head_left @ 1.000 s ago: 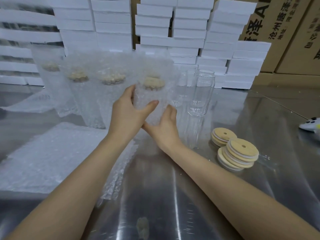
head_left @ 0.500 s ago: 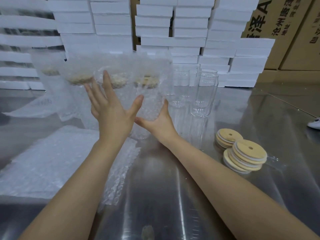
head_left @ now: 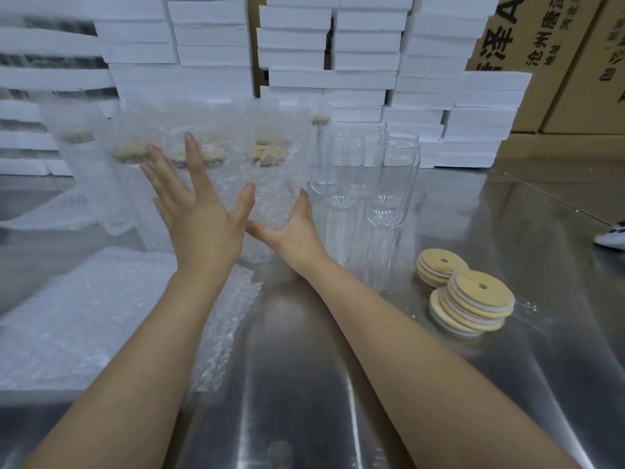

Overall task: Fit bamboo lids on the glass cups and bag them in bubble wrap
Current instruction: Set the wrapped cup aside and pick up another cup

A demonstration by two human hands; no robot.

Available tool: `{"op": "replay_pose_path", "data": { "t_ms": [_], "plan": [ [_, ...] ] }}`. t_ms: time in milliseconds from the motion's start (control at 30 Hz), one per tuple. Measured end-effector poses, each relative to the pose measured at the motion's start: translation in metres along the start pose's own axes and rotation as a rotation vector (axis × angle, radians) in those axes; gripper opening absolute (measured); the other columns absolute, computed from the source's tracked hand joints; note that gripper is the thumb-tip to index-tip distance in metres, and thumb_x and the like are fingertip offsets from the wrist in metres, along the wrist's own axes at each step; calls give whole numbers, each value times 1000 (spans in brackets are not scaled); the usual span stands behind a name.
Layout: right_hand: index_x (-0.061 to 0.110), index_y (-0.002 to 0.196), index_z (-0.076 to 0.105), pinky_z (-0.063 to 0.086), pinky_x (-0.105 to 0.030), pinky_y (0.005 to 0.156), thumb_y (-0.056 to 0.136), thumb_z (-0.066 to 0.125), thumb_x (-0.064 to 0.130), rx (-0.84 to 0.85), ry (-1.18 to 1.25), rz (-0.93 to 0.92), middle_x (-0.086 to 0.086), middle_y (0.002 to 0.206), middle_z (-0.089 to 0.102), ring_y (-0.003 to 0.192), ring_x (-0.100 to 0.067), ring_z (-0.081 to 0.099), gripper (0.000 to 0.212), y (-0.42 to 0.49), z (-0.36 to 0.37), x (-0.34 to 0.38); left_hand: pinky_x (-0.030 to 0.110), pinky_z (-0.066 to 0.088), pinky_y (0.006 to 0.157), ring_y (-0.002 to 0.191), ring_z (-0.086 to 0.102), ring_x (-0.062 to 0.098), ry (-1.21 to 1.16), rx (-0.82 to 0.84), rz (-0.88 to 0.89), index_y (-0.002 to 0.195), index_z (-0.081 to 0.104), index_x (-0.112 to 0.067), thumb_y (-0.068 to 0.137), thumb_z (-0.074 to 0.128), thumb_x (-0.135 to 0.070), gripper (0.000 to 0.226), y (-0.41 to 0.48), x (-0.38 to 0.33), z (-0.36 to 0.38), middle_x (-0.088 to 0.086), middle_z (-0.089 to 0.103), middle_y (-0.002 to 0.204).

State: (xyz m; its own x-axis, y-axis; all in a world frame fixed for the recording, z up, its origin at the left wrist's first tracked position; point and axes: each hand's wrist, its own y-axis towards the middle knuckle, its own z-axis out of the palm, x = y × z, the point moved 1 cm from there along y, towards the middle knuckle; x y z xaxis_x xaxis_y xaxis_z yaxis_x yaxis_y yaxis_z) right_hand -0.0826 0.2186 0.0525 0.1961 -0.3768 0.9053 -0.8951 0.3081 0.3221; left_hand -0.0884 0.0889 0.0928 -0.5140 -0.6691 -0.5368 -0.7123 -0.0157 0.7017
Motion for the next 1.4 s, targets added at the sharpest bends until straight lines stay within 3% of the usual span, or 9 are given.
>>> {"op": "replay_pose_path", "data": {
  "t_ms": [167,300,433,600,733,1033,1167,1267,1400],
  "plan": [
    [33,153,0,15,-15,104,72,79,53,14,138,8,13,160,4,134,8,8,115,-25,-10,3,58,-5,114,143,-12,50,45,-49,17,154,0,-6,96,48,-50,87,-7,-9,-7,35,-11,154],
    [22,150,19,26,-24,107,93,60,39,-200,272,87,0,150,31,134,-7,30,72,-40,-31,-3,51,4,117,137,12,48,-21,-180,526,140,29,1,85,59,-11,64,-27,-47,-4,37,22,145],
    [10,139,40,31,-32,110,104,39,25,-563,365,185,-7,134,45,129,-21,42,38,-29,-60,-15,41,22,113,138,30,40,-186,318,560,135,47,4,93,53,-6,44,-68,-93,32,27,34,147],
    [15,151,14,30,-44,107,83,68,13,-789,-174,190,-12,156,11,141,-30,20,87,1,-88,-28,27,16,113,142,17,25,-105,539,291,138,41,0,100,44,-18,42,-67,-52,50,15,25,152],
    [15,154,9,33,-51,109,81,74,23,-940,-231,265,-12,158,11,143,-30,19,98,27,-102,-36,22,23,103,130,34,25,-157,604,270,133,49,-5,96,48,-14,37,-68,-52,54,10,43,137],
    [7,147,21,30,-40,108,76,77,27,-881,-262,261,-14,148,33,136,-31,31,93,40,-106,-41,20,26,98,127,43,25,-149,561,248,134,49,-4,93,46,-9,42,-63,-51,62,11,54,134],
    [6,143,26,35,-36,99,73,80,26,-674,-187,146,-13,137,40,127,-28,39,90,5,-91,-24,26,29,101,127,46,27,-167,587,202,139,44,-3,100,43,-20,42,-65,-55,57,14,54,136],
    [11,138,30,44,-31,95,73,83,31,-492,-5,86,-6,121,50,112,-19,51,87,-30,-89,-12,32,33,111,132,44,18,-400,660,107,146,35,-12,100,40,-41,55,-65,-57,50,6,46,146],
    [21,131,38,54,-26,67,68,74,47,-278,355,88,-1,104,63,86,-8,69,77,-61,-94,1,10,38,100,128,44,0,-782,785,-16,150,15,-18,81,50,-53,86,-71,-64,39,-4,33,151]
  ]
}}
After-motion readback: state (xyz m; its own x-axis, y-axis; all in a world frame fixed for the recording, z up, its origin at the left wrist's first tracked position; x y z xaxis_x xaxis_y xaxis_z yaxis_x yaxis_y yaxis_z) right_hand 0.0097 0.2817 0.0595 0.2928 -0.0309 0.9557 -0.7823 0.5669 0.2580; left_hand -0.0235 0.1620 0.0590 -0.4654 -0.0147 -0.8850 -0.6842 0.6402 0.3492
